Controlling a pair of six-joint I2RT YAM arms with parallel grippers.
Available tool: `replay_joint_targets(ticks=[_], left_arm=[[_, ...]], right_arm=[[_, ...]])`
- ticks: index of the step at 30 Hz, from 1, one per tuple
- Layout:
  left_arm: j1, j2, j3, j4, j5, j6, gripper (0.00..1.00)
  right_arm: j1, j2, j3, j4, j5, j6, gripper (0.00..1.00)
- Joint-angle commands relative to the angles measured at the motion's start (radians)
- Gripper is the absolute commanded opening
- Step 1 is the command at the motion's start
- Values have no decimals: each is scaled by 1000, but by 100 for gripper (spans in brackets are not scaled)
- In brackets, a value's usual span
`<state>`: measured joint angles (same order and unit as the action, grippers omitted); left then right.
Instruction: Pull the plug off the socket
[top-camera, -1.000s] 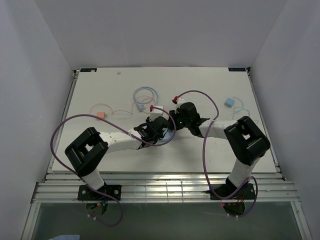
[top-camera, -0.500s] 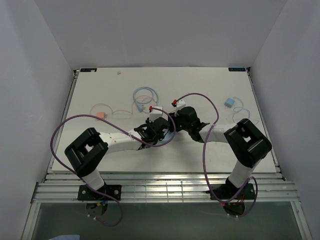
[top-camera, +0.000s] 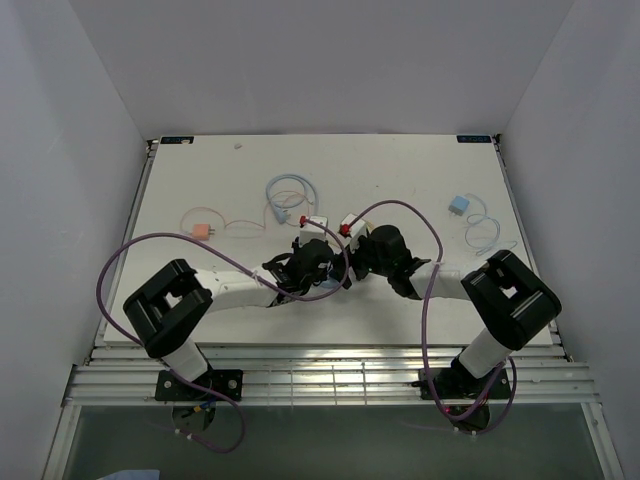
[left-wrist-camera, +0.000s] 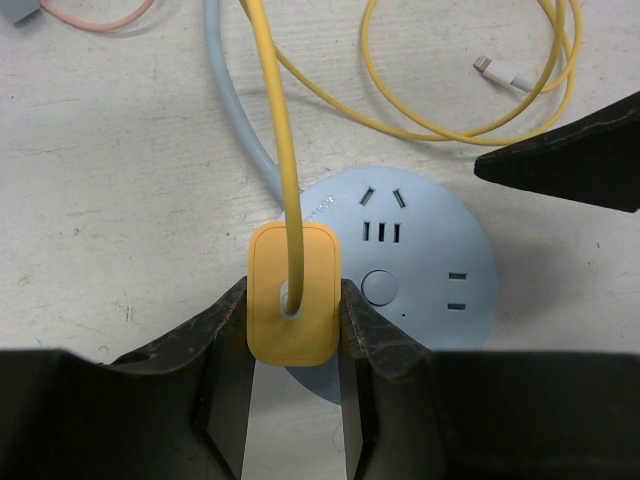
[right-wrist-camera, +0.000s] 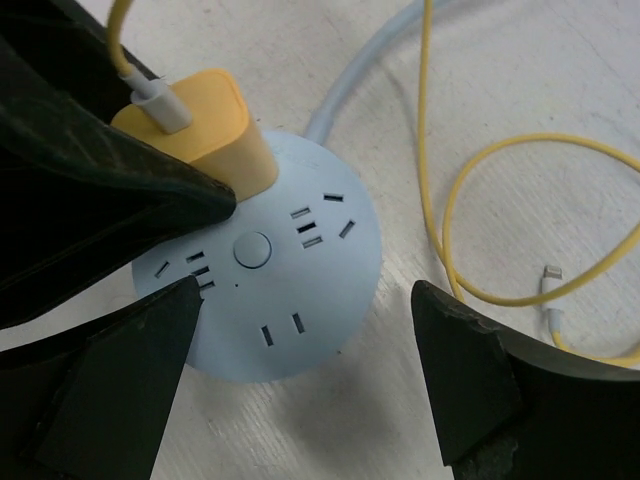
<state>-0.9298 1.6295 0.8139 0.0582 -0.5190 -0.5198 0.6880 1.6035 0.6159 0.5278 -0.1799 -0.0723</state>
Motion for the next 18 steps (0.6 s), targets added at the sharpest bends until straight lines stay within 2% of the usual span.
replay_joint_targets(ticks=[1, 6, 12, 18], left_arm=[[-1, -28, -61, -8, 119, 43, 0], [-1, -39, -68, -3, 143, 95, 0], [-1, -42, -75, 6, 140, 86, 0], [-1, 0, -42, -23, 128, 56, 0]], right_arm=[[7, 30, -31, 17, -108, -162, 90], [7, 75, -5, 23, -211, -205, 90], [7, 110, 15, -14, -228, -187, 90], [7, 101, -44, 57, -275, -165, 90]])
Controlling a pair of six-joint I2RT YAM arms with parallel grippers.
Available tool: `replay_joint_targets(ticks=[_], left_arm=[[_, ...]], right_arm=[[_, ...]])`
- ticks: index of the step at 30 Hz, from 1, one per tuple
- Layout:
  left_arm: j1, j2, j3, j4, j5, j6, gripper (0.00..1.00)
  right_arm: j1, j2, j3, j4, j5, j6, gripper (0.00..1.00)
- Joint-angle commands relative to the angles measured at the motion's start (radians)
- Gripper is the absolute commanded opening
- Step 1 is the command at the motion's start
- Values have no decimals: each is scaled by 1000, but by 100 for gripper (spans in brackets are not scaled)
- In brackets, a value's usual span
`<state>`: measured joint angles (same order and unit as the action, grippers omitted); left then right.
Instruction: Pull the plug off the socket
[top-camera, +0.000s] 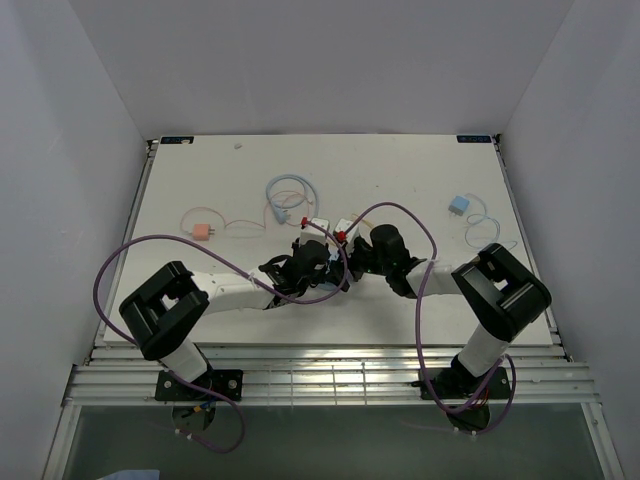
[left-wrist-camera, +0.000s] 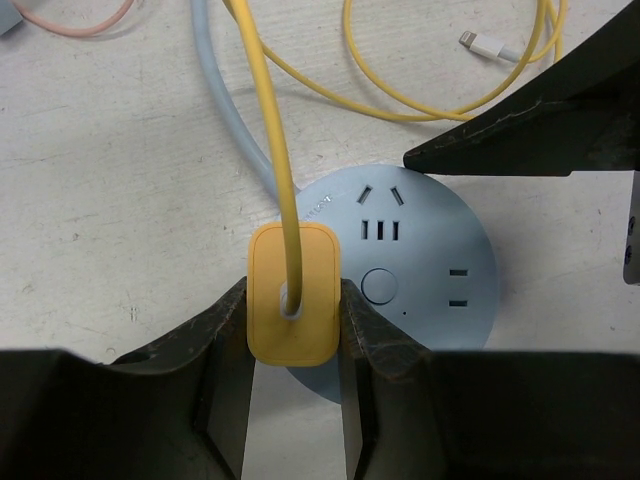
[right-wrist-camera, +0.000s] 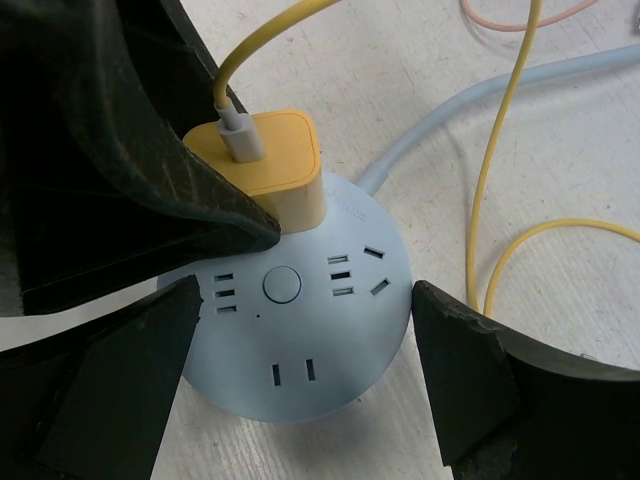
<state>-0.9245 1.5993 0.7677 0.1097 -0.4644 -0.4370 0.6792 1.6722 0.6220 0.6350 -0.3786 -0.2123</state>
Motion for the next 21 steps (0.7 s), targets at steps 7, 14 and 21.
replay_joint_targets(ticks=[7, 14, 21], left_arm=[[-7, 30, 12, -71, 75, -29, 0], [-7, 11, 7, -76, 75, -3, 0], [-7, -4, -13, -62, 87, 12, 0]], right_arm=[[16, 46, -18, -80, -97, -1, 93], [16, -21, -50, -52, -23, 62, 100], [11, -187, -51, -49, 27, 70, 100]])
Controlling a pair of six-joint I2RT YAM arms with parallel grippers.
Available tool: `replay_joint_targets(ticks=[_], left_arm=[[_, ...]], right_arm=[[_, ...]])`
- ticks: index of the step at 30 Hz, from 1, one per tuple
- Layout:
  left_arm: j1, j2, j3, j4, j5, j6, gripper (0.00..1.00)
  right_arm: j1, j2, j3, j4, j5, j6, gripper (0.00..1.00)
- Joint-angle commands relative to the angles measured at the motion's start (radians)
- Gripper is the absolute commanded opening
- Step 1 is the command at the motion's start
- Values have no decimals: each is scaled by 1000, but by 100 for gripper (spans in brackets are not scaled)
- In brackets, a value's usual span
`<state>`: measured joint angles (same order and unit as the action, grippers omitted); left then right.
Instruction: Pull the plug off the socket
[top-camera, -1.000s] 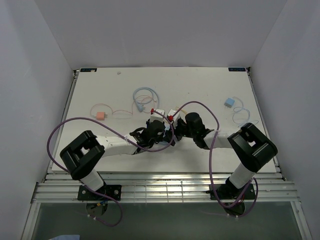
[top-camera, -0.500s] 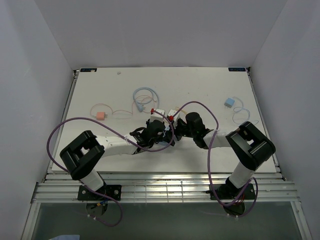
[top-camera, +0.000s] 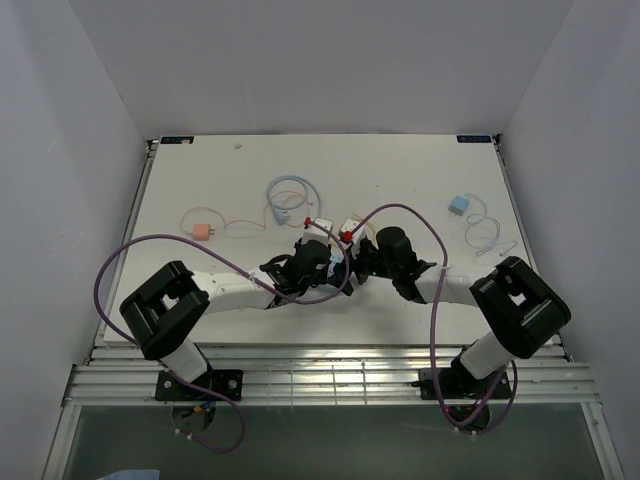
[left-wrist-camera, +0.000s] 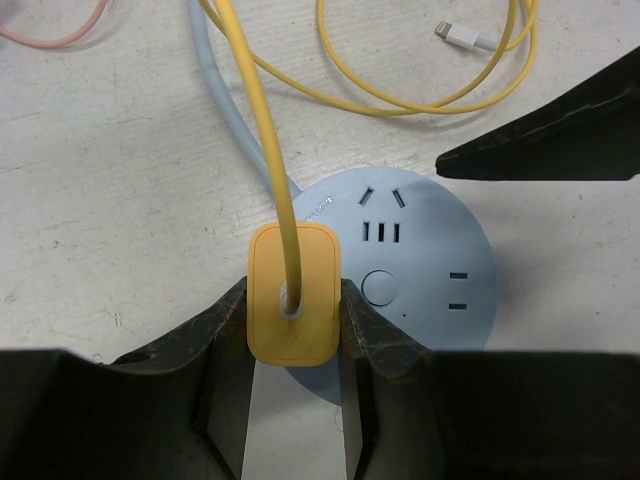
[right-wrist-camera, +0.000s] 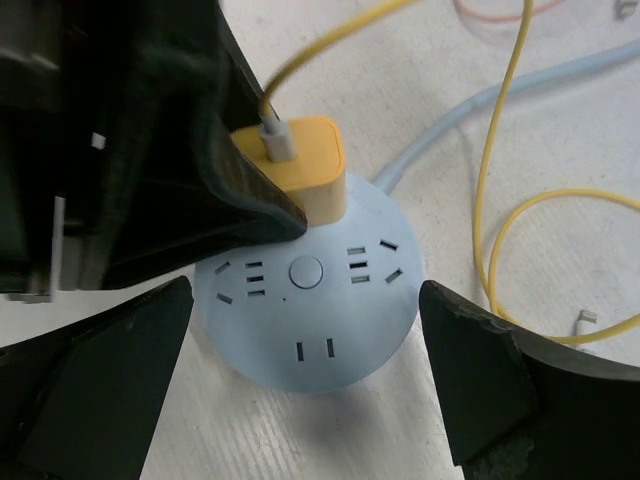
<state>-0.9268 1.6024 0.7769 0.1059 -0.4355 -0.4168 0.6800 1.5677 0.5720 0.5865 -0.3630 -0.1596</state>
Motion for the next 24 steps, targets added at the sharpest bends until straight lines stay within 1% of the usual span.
replay_joint_targets(ticks=[1, 2, 4, 7, 8, 10, 18, 19, 20, 21, 24], left_arm=[[-4, -9, -27, -55, 63, -5, 0], [-4, -13, -28, -54, 66, -5, 0], [-4, -16, -34, -46, 72, 0, 0], [-4, -16, -33, -40, 73, 1, 0], [-4, -16, -34, -40, 75, 0, 0], [-4, -18, -37, -35, 81, 1, 0], [-4, -25, -50, -28, 90, 0, 0], [-4, -24, -48, -28, 92, -2, 0], [-6, -24, -48, -26, 92, -2, 0], [-6, -24, -48, -25, 93, -5, 0], [-7, -24, -48, -22, 101, -10, 0]], right_arm=[[9, -109, -1, -1, 10, 19, 100], [9, -118, -4, 2, 12, 25, 96], [6, -130, -6, 9, 4, 34, 93], [7, -100, -12, 13, -20, 45, 77], [7, -89, -17, 15, -36, 48, 67], [7, -57, -26, 25, -56, 60, 64], [6, 24, -41, 98, -74, 69, 57], [7, 47, -41, 101, -67, 69, 56], [9, 58, -41, 102, -53, 66, 53], [9, 67, -41, 101, -45, 62, 52], [26, 94, -49, 99, 2, 46, 52]])
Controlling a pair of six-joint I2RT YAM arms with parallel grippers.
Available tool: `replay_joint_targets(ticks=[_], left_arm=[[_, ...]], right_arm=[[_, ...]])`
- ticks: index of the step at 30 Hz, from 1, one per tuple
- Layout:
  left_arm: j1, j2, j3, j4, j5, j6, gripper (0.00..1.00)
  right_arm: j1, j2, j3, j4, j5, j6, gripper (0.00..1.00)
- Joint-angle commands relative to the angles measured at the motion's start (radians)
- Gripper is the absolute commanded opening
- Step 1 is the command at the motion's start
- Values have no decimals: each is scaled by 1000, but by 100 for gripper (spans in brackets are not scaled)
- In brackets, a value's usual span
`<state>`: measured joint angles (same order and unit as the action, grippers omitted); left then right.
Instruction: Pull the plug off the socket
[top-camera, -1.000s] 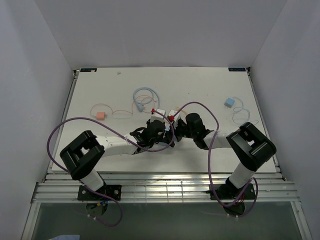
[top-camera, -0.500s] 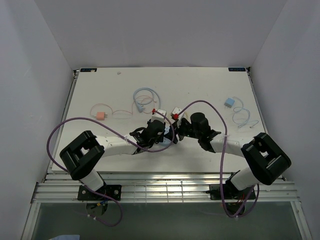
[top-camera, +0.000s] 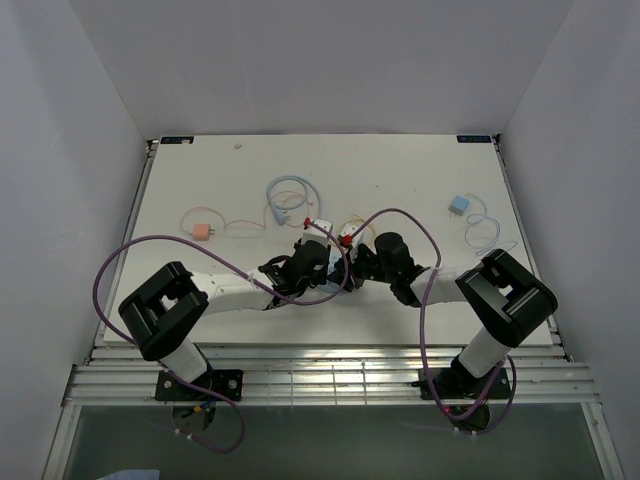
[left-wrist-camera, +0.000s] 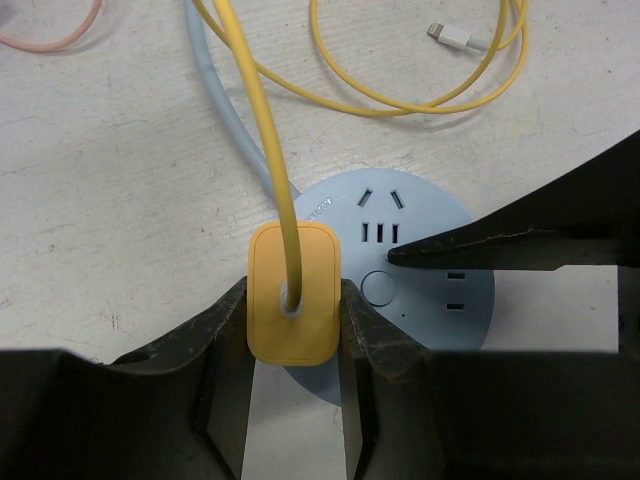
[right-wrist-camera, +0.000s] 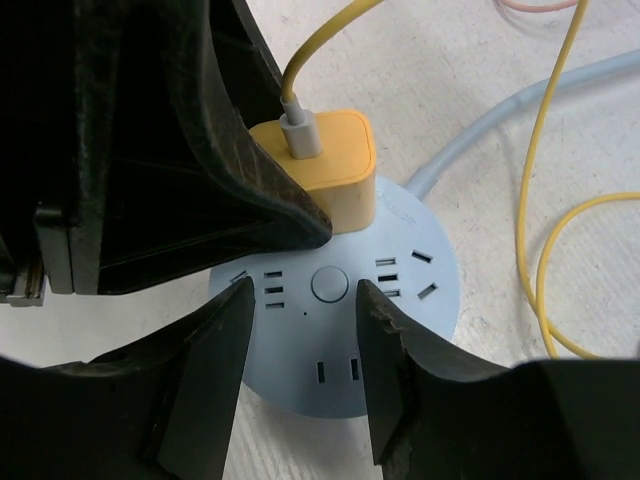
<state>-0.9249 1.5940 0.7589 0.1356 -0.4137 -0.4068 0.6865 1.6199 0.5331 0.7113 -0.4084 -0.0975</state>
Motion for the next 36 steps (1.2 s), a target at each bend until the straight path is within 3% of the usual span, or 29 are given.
replay_joint_targets(ticks=[1, 5, 12, 19, 27, 33, 36], left_arm=[[-8, -14, -27, -54, 73, -23, 0], [-9, -11, 2, -93, 47, -56, 0], [-8, -6, 31, -131, 33, -119, 0], [-9, -75, 28, -145, 41, -178, 0], [-8, -98, -9, -51, 68, -8, 0], [-20, -111, -59, -2, 159, 199, 0], [-49, -129, -67, -5, 127, 279, 0]], right_arm=[[27, 52, -10, -39, 66, -21, 50], [62, 66, -28, -84, 173, -30, 41], [119, 71, -82, -118, 310, -4, 41], [153, 127, -102, -105, 348, 30, 40], [219, 196, -98, -133, 506, 7, 39], [246, 274, -79, -121, 526, 15, 38], [246, 296, -94, -81, 517, 19, 37]])
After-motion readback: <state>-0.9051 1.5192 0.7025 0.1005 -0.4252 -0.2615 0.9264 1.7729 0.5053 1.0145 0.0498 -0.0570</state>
